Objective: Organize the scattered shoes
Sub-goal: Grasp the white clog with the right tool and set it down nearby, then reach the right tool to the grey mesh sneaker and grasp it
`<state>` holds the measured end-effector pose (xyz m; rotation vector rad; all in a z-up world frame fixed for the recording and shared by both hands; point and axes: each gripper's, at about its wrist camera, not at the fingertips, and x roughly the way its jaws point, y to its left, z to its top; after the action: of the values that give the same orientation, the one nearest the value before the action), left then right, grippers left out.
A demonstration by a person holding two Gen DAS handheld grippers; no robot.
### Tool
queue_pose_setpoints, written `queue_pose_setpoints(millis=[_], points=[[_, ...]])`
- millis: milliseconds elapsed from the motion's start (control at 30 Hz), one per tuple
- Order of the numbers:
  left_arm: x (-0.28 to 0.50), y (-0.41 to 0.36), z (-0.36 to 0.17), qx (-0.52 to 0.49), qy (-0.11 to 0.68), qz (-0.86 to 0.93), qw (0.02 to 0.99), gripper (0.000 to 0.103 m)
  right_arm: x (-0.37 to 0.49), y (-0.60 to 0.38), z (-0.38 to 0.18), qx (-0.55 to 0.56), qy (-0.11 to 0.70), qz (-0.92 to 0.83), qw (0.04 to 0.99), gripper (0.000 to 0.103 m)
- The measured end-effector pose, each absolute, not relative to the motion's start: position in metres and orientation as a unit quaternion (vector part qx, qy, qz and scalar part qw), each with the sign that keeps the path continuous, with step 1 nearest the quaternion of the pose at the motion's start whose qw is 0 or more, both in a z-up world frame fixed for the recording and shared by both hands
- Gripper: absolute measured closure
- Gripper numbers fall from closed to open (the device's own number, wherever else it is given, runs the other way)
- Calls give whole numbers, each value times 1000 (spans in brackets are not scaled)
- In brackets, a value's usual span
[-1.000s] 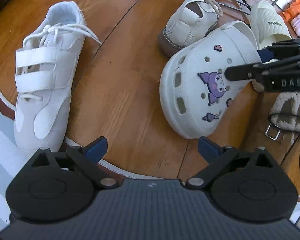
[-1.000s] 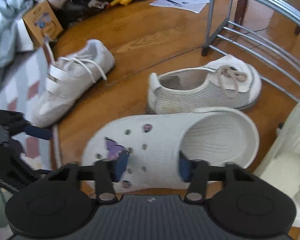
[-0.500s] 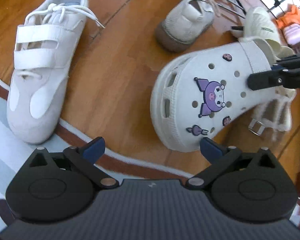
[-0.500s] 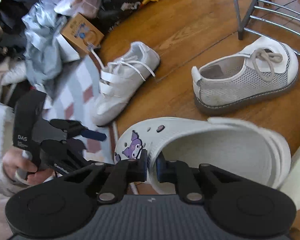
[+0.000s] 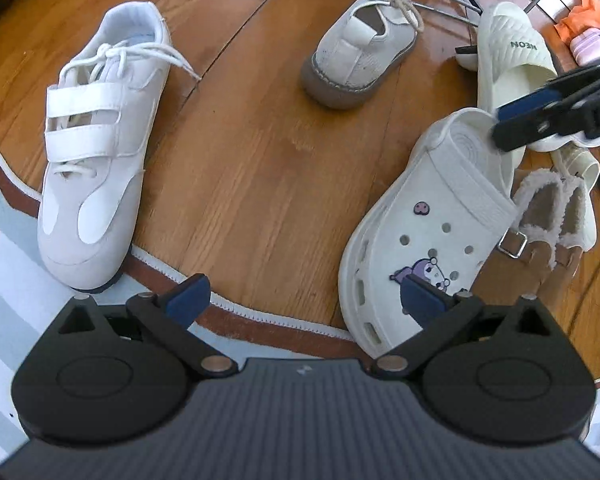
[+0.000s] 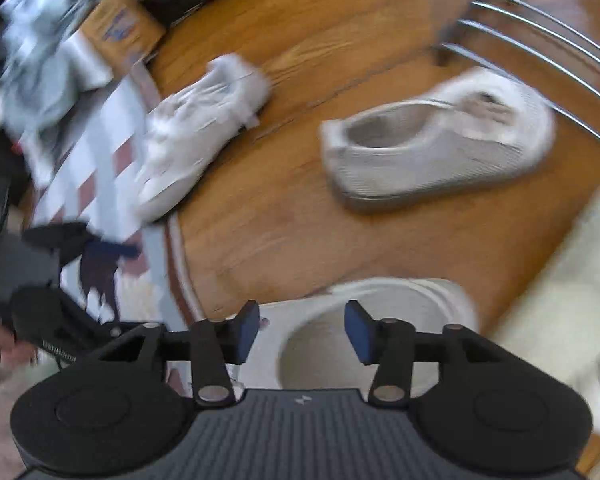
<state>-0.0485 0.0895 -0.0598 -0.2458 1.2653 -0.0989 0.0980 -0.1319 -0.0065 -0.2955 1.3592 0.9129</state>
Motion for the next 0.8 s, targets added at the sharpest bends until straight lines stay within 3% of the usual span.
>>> queue_pose_setpoints(millis=[200,367,400,467,600,633,667,800], points=[[-44,92,-79,-133,609,-35,781,0,81,-182,-21,-132,640,298,696,48],[-50,76,-78,-124,614,-55,778,0,35,-191,-55,-237,669,256,656,47],[-51,72,-77,-122,612,-55,780,0,29,-191,-58,-254,663,254,657,43],[-51,65,-78,-117,611,-55,781,0,18,-192,-64,-267,631,266,678,26],[-52,44,-86,-72,612,-38,787,0,-4,-183,-83,-324,579,310,681,15],[-52,43,-86,-67,612,-37,787,0,-9,-181,-88,-338,574,327,671,20],[-52,41,-86,-64,612,-37,787,0,-15,-178,-97,-344,584,351,647,43],[-50,45,-83,-81,615,-48,783,0,-5,-182,-99,-299,660,355,591,61]])
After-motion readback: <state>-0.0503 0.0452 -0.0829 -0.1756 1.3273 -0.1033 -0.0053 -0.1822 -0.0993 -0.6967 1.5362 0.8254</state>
